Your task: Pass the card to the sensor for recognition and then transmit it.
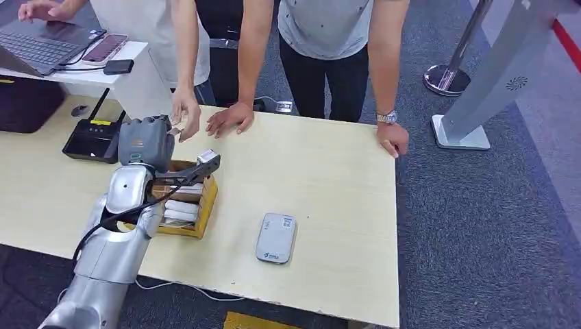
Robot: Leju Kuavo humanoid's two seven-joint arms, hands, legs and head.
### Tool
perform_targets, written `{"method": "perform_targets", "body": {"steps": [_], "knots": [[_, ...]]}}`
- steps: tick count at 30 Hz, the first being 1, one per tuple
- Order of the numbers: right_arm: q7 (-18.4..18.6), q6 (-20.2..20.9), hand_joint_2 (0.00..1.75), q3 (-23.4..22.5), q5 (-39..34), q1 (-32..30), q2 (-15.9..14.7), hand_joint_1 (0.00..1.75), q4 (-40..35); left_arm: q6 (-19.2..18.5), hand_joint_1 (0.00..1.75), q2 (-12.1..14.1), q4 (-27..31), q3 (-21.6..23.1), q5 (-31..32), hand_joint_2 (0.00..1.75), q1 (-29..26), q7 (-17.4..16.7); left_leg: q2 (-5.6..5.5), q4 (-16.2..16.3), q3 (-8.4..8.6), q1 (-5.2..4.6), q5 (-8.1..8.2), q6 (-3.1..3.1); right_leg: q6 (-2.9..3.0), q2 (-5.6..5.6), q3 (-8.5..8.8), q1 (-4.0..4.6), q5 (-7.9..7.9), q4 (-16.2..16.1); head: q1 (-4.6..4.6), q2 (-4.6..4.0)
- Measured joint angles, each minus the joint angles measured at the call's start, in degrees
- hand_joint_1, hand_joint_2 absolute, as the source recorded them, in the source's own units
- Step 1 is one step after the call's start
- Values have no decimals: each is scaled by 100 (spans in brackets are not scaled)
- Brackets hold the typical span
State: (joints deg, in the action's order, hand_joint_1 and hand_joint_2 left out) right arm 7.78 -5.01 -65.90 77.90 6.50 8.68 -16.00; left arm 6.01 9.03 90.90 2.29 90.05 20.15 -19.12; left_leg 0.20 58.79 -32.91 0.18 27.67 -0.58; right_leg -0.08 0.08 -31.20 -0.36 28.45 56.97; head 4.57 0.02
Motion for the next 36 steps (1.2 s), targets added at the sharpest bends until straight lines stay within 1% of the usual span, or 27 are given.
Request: {"method": "perform_targets", "body": {"steps": [6, 11, 15, 20, 21, 22, 23, 24, 27, 31, 32, 34, 36], "knots": [[11, 20, 0, 7, 68, 3, 0, 0, 0, -79, 175, -7, -156, 0, 0, 175, 159, -88, 0, 0, 1, 0, -1, 0, 0, 1, -1, 0, 0, 0, 0, -2], [11, 44, 0, 30, 129, 9, 0, 0, 2, -103, 175, -15, -553, 0, 0, 175, 515, -151, 0, 0, 1, 1, -3, 3, 1, 0, -1, 0, -2, 0, 0, -2], [11, 59, 0, 44, 142, 12, 0, 0, 4, -112, 175, -55, -765, 0, 2, 175, 754, -96, 1, 1, 1, 0, -3, 3, 1, 0, -1, 0, -2, 0, 2, 0], [11, 57, 0, 44, 146, 12, 0, 0, 7, -142, 175, -188, -839, 2, 2, 175, 906, 98, 0, 1, -1, 0, -2, 3, 1, 0, -1, 0, -2, 0, 2, 0], [11, 57, 0, 44, 148, 12, 0, 0, 7, -142, 42, -227, -839, 0, 4, 175, 919, 140, 0, 1, -1, 0, -2, 3, 1, 0, -1, 0, -2, 0, 0, 0], [11, 57, 0, 44, 151, 12, 0, 0, 7, -142, 0, -258, -839, 0, 4, 175, 927, 179, 0, 1, -2, -1, -2, 3, 1, 0, -2, 0, -2, 0, 2, 0], [11, 57, 0, 44, 151, 13, 0, 0, 7, -142, 0, -286, -839, 0, 4, 175, 931, 195, 0, 1, -1, -1, -2, 3, 1, 0, -2, 0, -2, -1, 2, 0], [11, 57, 0, 44, 151, 12, 0, 0, 7, -136, 0, -338, -839, 0, 4, 0, 934, 268, 1, 1, -2, -1, -2, 3, 1, 0, -2, 0, -2, -1, 2, 0], [9, 46, 0, 42, 146, 12, 0, 0, 7, -70, 0, -597, -783, -139, 4, 0, 930, 674, -2, 1, -3, -2, -2, 3, 1, 3, 0, 0, -2, -1, 0, 0], [11, 39, 0, 15, 122, 12, 0, 0, 9, -94, 0, -1092, -368, -435, -46, 0, 865, 1260, -1, 1, -4, -4, -2, 2, 0, 2, 2, -1, -2, -1, 0, 0], [11, 37, 0, 0, 105, 12, 0, 0, 9, -136, 0, -1187, -271, -479, -83, 175, 835, 1362, 0, 1, -3, -4, -1, 2, 0, 1, 1, -1, -3, -2, 2, -2], [6, 44, 0, -31, 63, 8, 0, 0, 9, -269, 0, -1391, -49, -520, -148, 175, 734, 1530, -1, 1, -3, -5, -1, 1, 0, 1, 1, -1, -3, -3, 0, 0], [-11, 61, 0, -57, 20, 10, 0, 0, 11, -384, 0, -1540, 165, -522, -162, 175, 587, 1626, -1, 1, -3, -4, 0, 0, 0, 1, 1, -1, -2, -3, 0, 0]]}}
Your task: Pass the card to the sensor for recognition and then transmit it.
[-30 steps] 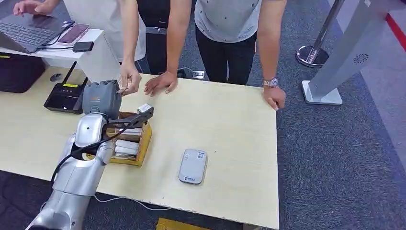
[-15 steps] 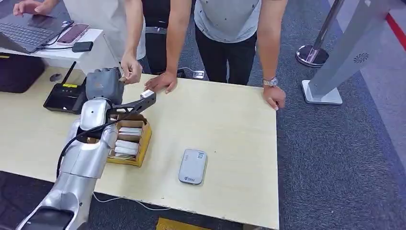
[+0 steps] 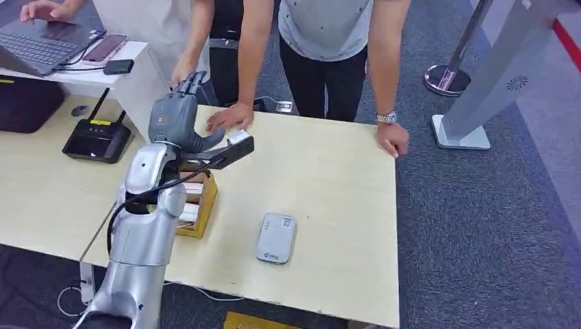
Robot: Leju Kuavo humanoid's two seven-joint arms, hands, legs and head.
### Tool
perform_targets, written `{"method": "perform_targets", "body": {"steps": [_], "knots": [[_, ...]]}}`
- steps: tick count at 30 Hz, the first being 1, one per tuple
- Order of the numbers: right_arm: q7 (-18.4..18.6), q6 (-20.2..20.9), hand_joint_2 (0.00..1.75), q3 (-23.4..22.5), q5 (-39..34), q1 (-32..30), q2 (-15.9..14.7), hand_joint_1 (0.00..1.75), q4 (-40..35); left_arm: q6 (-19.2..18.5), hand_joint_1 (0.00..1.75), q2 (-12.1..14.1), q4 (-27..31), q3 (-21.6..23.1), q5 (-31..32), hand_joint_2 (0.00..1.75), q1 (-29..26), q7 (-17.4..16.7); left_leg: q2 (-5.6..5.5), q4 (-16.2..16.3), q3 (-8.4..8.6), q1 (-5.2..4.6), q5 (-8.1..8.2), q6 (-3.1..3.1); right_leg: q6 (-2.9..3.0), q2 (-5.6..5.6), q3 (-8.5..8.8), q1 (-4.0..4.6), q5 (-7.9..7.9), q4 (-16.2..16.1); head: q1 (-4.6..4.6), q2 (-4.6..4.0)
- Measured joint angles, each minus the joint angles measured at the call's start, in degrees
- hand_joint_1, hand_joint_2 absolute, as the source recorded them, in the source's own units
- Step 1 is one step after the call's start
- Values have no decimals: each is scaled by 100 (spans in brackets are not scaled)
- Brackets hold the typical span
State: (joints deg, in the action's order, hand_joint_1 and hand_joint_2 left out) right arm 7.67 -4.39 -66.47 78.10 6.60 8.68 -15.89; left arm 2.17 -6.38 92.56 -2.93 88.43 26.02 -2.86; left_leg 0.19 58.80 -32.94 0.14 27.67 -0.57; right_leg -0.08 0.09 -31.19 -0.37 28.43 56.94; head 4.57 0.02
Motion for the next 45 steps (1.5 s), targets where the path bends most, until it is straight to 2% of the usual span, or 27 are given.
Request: {"method": "perform_targets", "body": {"steps": [4, 10, 14, 18, 29, 38, 45], "knots": [[4, 4, 0, -64, -79, -1, 0, 0, 2, -193, 0, -180, 344, 4, -13, 175, -370, 110, 2, -1, 1, 2, 0, 0, 1, -1, -2, 0, 1, 0, 2, 0], [22, -24, 0, -153, -190, -2, -22, 0, 0, -385, 0, -158, 624, 277, -90, 175, -1010, 81, 2, -2, 1, 3, 0, 0, 2, -1, -5, 0, 2, 0, 0, 0], [22, -39, 0, -216, -254, -5, -48, 0, 0, -468, 0, -35, 689, 638, -185, 175, -1449, 64, 2, -2, 0, 3, 0, 0, 2, -2, -5, 1, 2, 0, 2, 0], [22, -46, 0, -264, -302, -8, -61, 0, 0, -586, 0, 198, 737, 947, -411, 175, -1779, -35, 2, -2, 0, 2, 1, 0, 2, -2, -4, 0, 2, -1, 2, 0], [31, -63, 0, -335, -385, -9, -90, 0, 0, -765, 0, 769, 908, 1377, -441, 175, -2432, -190, 2, -3, 0, 3, 1, 0, 2, -2, -4, 1, 2, 0, 2, 0], [48, -105, 0, -389, -448, -10, -92, 0, 0, -890, 0, 1110, 1179, 1447, 92, 175, -2802, -597, 2, -4, 0, 3, 1, 0, 2, -1, -4, 1, 2, 0, 2, 0], [39, -107, 0, -391, -450, -12, -92, 0, 0, -1041, 0, 1563, 1323, 1493, 162, 175, -2961, -1393, 1, -4, 0, 5, 0, 1, 2, 1, -5, 1, 2, 0, 2, 0]]}}
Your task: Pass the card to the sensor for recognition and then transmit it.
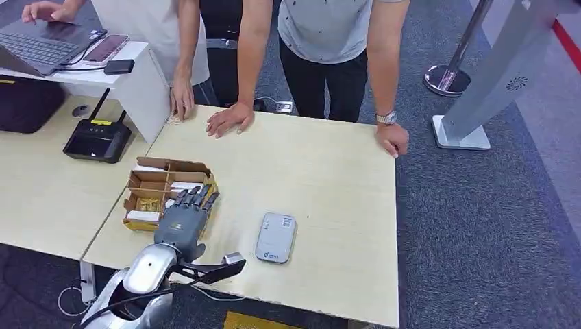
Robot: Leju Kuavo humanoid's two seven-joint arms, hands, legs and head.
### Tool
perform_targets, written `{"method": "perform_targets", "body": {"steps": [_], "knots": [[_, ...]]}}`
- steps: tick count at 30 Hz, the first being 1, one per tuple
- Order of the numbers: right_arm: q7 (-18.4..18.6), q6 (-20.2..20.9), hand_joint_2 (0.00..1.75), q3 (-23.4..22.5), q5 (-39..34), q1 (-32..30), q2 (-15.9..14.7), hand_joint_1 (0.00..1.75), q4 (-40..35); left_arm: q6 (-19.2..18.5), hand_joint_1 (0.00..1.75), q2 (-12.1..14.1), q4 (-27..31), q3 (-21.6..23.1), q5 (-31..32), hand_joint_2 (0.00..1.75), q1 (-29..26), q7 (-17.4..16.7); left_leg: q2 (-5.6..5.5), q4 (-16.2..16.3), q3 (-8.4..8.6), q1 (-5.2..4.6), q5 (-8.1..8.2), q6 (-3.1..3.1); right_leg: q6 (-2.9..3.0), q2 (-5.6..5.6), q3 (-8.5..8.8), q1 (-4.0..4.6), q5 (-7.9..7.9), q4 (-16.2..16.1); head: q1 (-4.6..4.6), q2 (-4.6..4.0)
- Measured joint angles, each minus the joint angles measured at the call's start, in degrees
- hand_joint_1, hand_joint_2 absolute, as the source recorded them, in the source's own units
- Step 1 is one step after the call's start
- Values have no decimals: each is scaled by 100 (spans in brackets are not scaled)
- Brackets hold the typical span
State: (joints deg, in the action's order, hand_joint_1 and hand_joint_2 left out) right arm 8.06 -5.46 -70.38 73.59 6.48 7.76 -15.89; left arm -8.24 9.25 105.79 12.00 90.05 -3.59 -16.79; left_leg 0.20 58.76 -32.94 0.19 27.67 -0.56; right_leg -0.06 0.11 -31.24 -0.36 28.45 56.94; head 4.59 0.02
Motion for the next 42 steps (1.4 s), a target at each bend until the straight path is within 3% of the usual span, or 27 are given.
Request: {"method": "perform_targets", "body": {"steps": [5, 14, 20, 42], "knots": [[-17, 2, 0, 0, 2, 4, 0, 0, 0, -70, 0, 189, 33, 59, 2, 175, -5, -261, 1, -1, 0, 0, 0, 0, 0, -1, 1, 0, 0, 1, -2, 0], [-26, -2, 0, 0, 11, 6, 0, 0, 0, -564, 0, 657, 221, 72, 2, 175, -82, -1398, 0, -1, 0, 0, 0, 0, 0, -1, 1, 0, 0, 1, 0, 0], [-17, -2, 0, 0, 18, 8, 0, 0, 0, -822, 0, 789, 310, 70, 2, 175, -162, -1506, 0, -1, -1, 0, 0, 0, 0, -1, 2, 0, 0, 1, 0, 0], [18, -4, 0, 9, 72, 11, 0, 0, 0, -874, 0, 833, 409, 68, 2, 175, -228, -1514, -1, -1, -1, 0, 0, 0, 0, 0, 3, 0, 0, 1, 0, -2]]}}
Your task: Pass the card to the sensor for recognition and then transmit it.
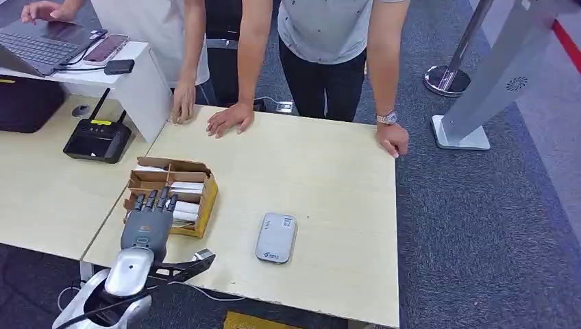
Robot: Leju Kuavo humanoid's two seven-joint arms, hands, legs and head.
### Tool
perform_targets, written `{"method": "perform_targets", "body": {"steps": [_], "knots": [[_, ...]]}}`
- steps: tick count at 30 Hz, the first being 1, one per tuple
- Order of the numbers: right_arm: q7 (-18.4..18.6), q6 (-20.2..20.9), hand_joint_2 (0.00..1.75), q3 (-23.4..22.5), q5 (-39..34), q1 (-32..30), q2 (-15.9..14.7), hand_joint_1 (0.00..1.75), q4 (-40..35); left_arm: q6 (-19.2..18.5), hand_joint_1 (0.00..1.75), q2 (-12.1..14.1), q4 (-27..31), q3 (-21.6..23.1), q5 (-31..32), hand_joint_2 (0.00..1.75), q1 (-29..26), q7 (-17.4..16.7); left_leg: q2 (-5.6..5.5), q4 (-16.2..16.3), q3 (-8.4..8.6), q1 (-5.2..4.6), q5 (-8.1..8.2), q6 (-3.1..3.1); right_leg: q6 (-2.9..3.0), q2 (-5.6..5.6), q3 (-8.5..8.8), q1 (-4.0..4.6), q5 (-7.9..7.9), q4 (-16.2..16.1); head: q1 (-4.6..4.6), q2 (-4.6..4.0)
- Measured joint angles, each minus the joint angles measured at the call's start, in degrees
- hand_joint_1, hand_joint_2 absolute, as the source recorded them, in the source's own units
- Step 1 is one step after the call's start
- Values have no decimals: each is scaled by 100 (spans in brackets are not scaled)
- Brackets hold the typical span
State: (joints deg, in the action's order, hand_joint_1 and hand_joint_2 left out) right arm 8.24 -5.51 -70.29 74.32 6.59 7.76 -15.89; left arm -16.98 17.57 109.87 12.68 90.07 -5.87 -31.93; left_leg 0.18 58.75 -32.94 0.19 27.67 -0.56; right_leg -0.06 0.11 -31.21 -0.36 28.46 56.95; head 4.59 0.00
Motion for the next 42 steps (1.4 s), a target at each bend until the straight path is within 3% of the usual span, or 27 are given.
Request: {"method": "perform_targets", "body": {"steps": [8, 18, 32, 42], "knots": [[63, -4, 0, 2, 13, 0, 0, 0, 0, 55, 0, -22, 0, 0, 0, 175, 7, 123, 0, 0, 0, 0, 0, 0, 0, 0, -1, 0, 0, -1, -2, 2], [83, -4, 0, 96, -40, 0, 0, 0, 0, 144, 0, -302, -42, -68, 0, 175, 79, 398, 0, 0, 0, -1, 0, 0, 0, 0, -1, 0, 0, -1, 0, 2], [125, -15, 0, 131, -61, -2, -7, 0, -7, 85, 0, -337, -140, -109, 0, 175, 190, 208, 0, 0, -1, 0, 1, 0, 0, -1, -1, 0, 0, 0, 0, 2], [98, -28, 0, 133, -59, -6, -22, 0, -13, 105, 0, -345, -61, -721, 0, 175, -118, 299, 1, -1, -1, 0, 1, 0, 0, 0, -2, 0, 1, -1, 0, 2]]}}
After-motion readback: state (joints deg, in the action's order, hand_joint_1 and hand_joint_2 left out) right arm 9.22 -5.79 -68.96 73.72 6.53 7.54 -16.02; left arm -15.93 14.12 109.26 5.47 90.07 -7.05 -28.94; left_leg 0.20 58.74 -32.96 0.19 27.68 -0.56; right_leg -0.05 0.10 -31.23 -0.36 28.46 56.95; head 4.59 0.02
